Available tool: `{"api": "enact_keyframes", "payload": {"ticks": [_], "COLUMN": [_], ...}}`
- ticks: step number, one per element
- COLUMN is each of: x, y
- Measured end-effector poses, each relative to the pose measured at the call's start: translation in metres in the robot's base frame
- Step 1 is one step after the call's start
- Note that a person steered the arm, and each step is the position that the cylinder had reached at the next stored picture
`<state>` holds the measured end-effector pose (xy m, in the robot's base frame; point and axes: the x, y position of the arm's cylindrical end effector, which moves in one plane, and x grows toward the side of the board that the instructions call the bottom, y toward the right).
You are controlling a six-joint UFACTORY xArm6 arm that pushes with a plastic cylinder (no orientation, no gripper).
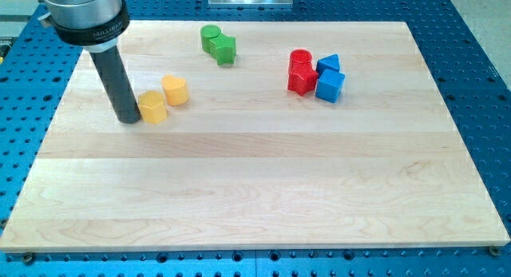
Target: Move the yellow blocks towards the green blocks
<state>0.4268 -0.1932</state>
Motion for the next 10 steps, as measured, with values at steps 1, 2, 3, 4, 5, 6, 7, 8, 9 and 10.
{"api": "enact_keyframes", "payload": {"ticks": [1,2,3,4,5,6,7,8,9,10], "x": [0.026,0.035,0.012,-0.024,-0.024,-0.020,0.007,0.000,-0.003,-0.018], "y": [-0.026,-0.015,0.030,0.061,0.061,0.064,0.080,0.096,0.095,0.090]}}
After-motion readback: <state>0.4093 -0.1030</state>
